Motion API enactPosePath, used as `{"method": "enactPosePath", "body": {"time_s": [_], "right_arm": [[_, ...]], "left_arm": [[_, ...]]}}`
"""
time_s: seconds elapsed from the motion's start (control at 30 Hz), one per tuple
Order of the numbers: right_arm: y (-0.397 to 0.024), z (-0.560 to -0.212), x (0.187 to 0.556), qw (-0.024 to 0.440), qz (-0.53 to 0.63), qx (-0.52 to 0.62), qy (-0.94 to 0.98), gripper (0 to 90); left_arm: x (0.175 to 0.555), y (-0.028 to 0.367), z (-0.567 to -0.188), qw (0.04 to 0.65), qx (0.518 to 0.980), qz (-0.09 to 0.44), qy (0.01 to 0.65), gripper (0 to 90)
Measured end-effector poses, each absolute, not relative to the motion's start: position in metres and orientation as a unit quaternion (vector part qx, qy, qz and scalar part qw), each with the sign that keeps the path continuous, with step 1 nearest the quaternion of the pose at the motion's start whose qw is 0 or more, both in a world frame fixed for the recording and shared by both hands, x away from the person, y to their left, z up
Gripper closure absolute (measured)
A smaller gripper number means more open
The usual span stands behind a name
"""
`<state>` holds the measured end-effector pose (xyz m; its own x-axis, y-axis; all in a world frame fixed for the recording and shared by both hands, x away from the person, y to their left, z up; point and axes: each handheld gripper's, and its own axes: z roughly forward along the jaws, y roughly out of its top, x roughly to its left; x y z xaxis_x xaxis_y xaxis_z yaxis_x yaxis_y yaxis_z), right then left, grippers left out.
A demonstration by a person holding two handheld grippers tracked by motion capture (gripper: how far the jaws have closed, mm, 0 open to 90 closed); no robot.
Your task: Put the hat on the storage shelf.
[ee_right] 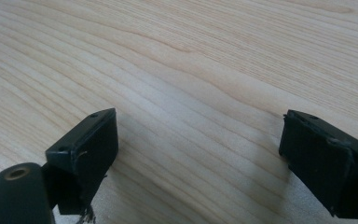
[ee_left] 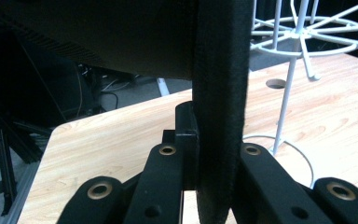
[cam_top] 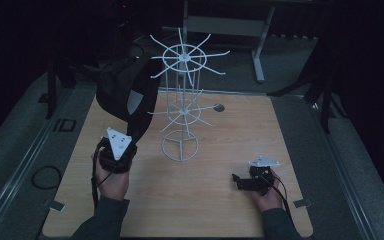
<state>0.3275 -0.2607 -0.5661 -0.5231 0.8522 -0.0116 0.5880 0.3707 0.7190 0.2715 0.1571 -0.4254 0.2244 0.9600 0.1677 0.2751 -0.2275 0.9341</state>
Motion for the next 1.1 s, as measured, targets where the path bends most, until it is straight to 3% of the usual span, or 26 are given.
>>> {"method": "enactPosePath", "body": {"time_s": [0.4,0.83,1.1], "right_arm": [[-0.261,-0.566,0.327,0.194,0.338,0.449,0.804,11.5],[-0.261,-0.566,0.328,0.196,0.338,0.448,0.804,11.5],[-0.261,-0.566,0.328,0.196,0.338,0.447,0.804,11.5]], "left_arm": [[0.276,0.144,-0.431,0.396,0.682,0.424,0.446,84.7],[0.282,0.143,-0.434,0.401,0.700,0.393,0.441,81.5],[0.281,0.145,-0.434,0.420,0.699,0.375,0.440,67.3]]}}
